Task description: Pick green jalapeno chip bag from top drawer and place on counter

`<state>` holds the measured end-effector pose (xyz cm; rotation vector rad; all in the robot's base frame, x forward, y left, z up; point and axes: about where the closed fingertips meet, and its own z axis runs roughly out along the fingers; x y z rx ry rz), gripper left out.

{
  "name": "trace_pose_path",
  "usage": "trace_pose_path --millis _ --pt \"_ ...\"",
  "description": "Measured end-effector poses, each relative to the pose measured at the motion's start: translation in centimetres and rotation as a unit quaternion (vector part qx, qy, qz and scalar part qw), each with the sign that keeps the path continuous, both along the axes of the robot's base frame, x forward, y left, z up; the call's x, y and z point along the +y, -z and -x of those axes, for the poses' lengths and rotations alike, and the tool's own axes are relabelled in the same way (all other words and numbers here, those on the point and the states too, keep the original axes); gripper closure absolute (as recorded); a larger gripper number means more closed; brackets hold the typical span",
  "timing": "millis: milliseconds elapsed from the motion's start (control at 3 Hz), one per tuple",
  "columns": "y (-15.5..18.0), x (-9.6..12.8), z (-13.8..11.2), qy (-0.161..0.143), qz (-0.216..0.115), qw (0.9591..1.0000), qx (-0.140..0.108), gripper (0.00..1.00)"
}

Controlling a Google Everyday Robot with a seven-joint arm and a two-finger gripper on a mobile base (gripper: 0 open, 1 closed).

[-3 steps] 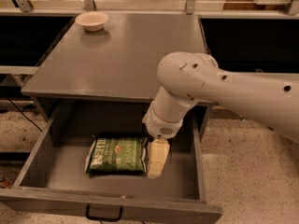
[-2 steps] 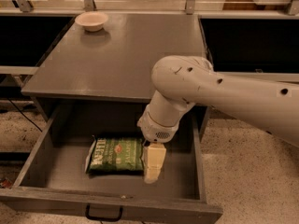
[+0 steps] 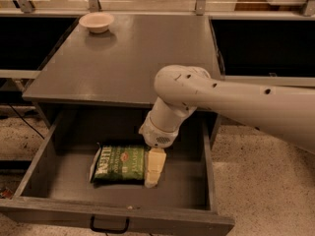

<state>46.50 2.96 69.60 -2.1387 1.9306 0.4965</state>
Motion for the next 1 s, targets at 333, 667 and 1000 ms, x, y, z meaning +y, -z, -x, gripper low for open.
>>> trace_pose_path --millis 333,667,1000 --pt "0.0 0.0 0.0 0.000 0.000 1.0000 0.000 0.00" --pt "2.7 2.5 -0.4 0.017 0.015 0.9997 -0.003 0.00" --pt "2.7 2.6 -0.4 0.018 0.015 0.9997 -0.003 0.00"
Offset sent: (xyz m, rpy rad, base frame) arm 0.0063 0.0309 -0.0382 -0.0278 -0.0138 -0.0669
